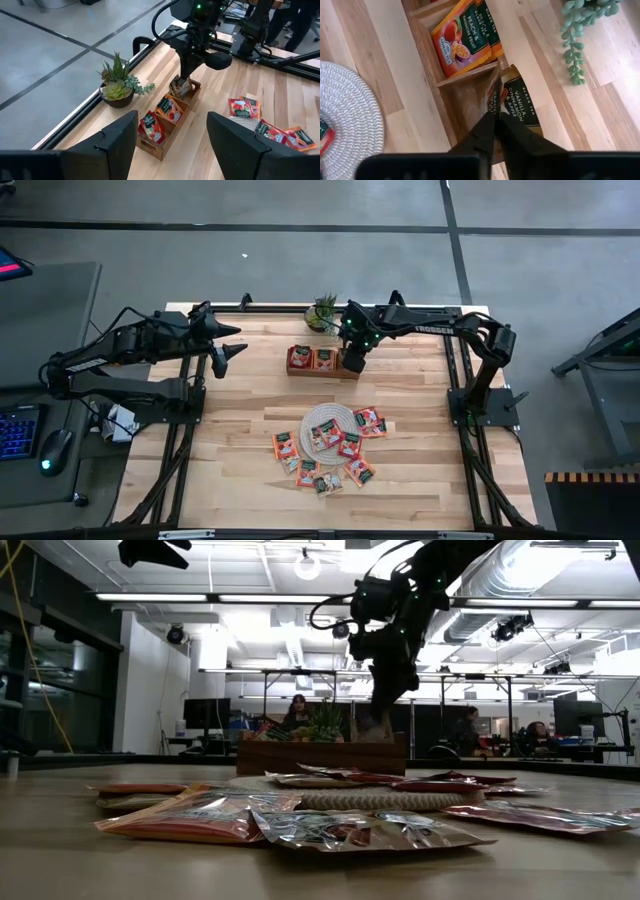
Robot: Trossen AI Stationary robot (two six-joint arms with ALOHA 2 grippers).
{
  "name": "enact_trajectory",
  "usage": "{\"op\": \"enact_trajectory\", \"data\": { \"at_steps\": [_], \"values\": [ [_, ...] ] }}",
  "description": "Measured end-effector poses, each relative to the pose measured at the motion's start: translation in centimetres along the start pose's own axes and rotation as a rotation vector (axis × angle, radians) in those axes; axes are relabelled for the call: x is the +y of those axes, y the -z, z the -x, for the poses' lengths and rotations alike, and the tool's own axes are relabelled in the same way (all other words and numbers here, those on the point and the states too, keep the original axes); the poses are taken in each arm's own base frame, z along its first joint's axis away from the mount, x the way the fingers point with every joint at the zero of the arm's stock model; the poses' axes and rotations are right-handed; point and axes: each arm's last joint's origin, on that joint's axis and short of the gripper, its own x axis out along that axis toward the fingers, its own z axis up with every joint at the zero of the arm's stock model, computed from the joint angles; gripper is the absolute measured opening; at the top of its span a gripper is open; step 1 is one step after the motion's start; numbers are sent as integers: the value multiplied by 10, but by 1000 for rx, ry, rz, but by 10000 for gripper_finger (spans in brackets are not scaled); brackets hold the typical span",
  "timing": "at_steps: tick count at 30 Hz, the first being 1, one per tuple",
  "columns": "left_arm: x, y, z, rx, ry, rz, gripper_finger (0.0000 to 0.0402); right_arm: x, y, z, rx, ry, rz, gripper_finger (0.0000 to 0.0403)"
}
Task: Pick & Place Tea
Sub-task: Put the light brown tea bag into the right section of the wooden organizer, then put the red tea bag into the left section of the wooden organizer
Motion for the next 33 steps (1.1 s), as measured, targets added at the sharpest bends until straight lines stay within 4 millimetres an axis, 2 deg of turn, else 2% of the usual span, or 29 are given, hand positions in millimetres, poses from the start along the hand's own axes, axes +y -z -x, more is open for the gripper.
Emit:
{"op": "enact_trajectory", "data": {
  "at_steps": [8,14,21,26,33],
  "values": [
    [0,0,0,0,2,0,233,0,0,0,1,2,-3,125],
    [-2,0,0,10,51,0,234,3,-2,11,-26,-56,-19,162],
    [-2,0,0,13,59,7,234,10,0,42,-79,-149,-42,168],
    [-2,1,0,20,61,29,234,28,2,62,-111,-267,-47,170],
    [-5,1,-10,61,64,50,234,70,18,52,-39,-355,-10,168]
  ]
}}
